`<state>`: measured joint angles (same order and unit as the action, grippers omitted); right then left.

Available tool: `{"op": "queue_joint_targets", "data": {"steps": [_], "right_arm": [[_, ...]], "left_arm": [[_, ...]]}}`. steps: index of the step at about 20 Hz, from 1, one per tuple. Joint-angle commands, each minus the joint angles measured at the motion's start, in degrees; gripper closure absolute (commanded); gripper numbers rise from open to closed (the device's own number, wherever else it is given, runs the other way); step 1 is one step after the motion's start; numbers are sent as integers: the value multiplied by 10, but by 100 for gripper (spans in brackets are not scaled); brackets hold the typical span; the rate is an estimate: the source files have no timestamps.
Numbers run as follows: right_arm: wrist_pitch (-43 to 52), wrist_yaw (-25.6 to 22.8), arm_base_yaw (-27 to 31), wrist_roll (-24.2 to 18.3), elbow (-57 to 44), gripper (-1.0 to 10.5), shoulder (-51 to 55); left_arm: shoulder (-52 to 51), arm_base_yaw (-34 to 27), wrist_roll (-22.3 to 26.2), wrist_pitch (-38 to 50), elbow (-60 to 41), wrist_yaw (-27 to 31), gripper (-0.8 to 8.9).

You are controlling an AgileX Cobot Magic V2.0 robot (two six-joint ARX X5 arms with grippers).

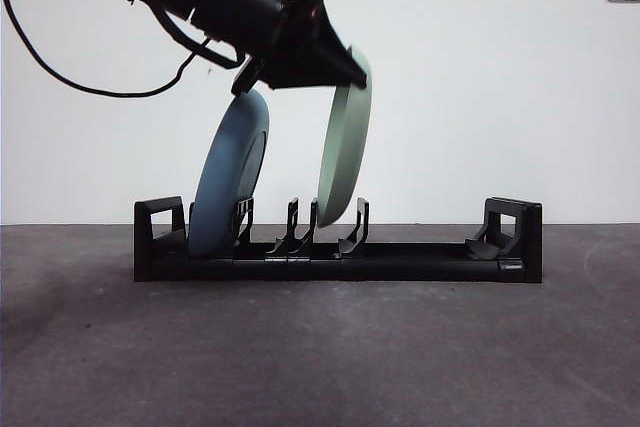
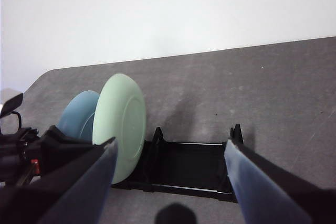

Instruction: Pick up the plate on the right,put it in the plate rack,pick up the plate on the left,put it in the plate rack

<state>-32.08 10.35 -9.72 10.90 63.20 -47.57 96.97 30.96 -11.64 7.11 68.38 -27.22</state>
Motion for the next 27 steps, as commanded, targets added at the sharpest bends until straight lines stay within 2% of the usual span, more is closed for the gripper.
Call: {"op": "queue_joint_targets", "data": {"steps": [1,8,20,27], "right_arm": [[3,0,0,-4,0,603,-1],[3,0,0,-3,0,604,-8],[3,1,0,-3,0,603,-20],[3,1,0,-3,0,603,-20]], "left_arm": [[4,2,41,2,3,3,822],[9,2,58,5,3,3,822],[43,2,60,5,3,2,816],[44,9,104,1,3,5,812]]}}
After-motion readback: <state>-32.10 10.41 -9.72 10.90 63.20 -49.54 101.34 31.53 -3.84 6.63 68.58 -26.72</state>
